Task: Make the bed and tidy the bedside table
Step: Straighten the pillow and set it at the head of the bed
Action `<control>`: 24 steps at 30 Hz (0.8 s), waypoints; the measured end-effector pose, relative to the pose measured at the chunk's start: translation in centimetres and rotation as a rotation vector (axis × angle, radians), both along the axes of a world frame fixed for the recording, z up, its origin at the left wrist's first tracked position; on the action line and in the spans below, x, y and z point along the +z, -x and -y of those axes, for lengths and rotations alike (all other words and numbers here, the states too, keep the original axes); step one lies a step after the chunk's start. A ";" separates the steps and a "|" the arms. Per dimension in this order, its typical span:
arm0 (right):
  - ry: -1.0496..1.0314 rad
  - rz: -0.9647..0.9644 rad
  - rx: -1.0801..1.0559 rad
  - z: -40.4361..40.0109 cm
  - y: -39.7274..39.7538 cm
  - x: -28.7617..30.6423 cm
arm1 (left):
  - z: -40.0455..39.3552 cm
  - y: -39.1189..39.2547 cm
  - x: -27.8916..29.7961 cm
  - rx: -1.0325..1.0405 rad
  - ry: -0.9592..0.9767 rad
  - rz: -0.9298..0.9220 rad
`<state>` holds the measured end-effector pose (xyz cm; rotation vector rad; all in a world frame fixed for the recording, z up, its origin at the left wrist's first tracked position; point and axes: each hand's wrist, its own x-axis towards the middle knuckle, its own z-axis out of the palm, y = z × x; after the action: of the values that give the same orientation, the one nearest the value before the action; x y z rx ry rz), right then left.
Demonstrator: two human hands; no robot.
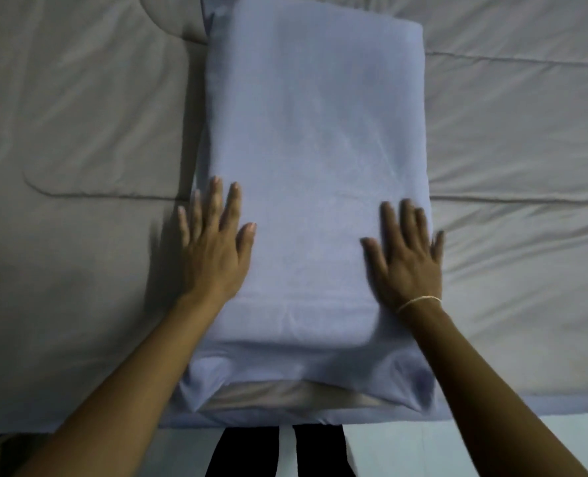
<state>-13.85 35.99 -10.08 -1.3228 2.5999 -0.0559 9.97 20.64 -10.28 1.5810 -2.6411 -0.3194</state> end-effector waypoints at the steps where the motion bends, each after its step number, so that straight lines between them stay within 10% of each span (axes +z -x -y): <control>1: -0.026 0.013 -0.053 -0.7 1.0 0.1 | 0.0 -0.5 0.1 0.040 -0.004 -0.003; 9: 0.218 -0.032 -0.018 7.2 2.7 0.9 | 4.3 8.8 2.7 -0.154 0.100 -0.188; 13: 0.189 0.005 0.200 13.4 2.4 -0.2 | 8.7 14.2 0.6 -0.258 0.095 0.017; 20: 0.034 -0.062 0.019 13.1 13.8 0.3 | 16.4 10.5 1.1 0.095 0.103 0.003; 24: 0.176 -0.031 0.021 20.3 14.5 1.9 | 18.1 16.5 2.9 -0.074 0.121 -0.097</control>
<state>-28.32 15.66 -8.22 -1.4189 2.6579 -0.2688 -6.54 2.58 -7.37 1.3989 -2.5961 -0.2284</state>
